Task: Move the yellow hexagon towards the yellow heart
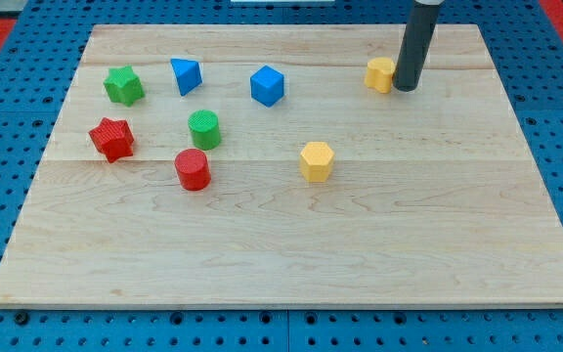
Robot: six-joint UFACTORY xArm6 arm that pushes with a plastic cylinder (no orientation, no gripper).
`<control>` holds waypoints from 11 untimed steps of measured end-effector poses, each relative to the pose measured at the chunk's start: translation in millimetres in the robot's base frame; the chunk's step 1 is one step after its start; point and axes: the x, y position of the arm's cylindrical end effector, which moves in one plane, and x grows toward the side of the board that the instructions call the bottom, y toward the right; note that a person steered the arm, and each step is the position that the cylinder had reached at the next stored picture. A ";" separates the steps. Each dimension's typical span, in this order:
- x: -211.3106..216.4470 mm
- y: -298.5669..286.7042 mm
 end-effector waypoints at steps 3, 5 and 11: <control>11.1 11.0; 89.0 16.4; 162.8 -155.7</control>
